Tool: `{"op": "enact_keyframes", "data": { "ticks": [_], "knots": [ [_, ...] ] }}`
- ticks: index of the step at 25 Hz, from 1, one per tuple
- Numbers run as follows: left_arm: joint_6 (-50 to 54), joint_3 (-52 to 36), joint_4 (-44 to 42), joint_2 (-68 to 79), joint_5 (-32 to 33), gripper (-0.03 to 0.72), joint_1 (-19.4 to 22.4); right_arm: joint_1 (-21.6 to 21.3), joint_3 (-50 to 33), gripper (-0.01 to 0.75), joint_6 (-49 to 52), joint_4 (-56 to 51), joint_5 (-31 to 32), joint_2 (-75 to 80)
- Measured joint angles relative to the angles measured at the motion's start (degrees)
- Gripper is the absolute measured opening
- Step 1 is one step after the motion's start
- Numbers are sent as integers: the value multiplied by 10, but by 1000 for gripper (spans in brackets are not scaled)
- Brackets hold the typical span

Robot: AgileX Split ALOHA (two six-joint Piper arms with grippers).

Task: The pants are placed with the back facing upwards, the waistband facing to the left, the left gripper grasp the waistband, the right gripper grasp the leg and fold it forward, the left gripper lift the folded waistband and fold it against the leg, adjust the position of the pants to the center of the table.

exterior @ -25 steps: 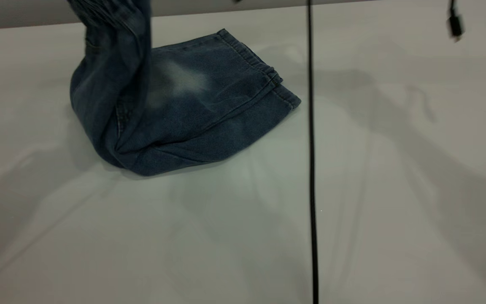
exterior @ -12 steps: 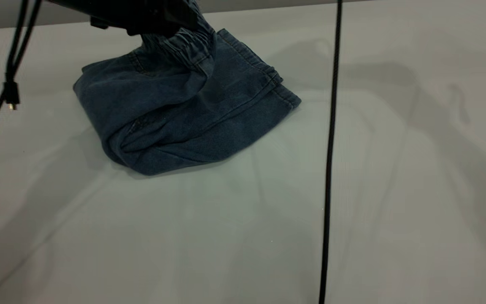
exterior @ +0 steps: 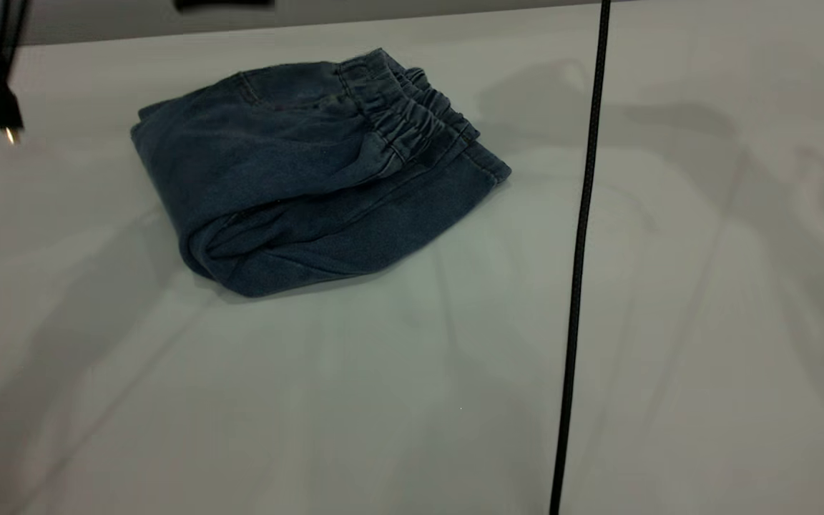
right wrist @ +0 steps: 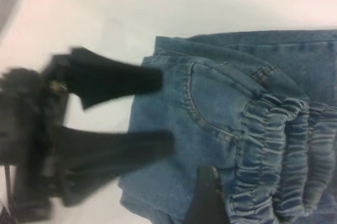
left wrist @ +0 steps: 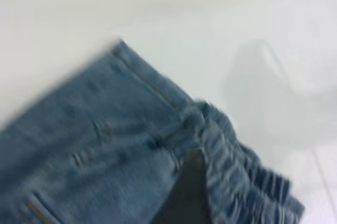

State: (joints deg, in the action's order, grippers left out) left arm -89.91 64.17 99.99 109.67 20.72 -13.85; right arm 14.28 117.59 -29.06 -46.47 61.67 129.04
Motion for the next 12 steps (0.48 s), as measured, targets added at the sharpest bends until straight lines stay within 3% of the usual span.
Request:
{"op": "enact_keyframes", "data": {
  "ticks": [6, 12],
  "knots": [
    [-1, 0, 1, -119, -54, 605, 0, 39, -1, 483, 0, 4, -4, 13],
    [-1, 0, 1, -240, -63, 580, 0, 128, -1, 483, 32, 90, -81, 42]
  ]
}}
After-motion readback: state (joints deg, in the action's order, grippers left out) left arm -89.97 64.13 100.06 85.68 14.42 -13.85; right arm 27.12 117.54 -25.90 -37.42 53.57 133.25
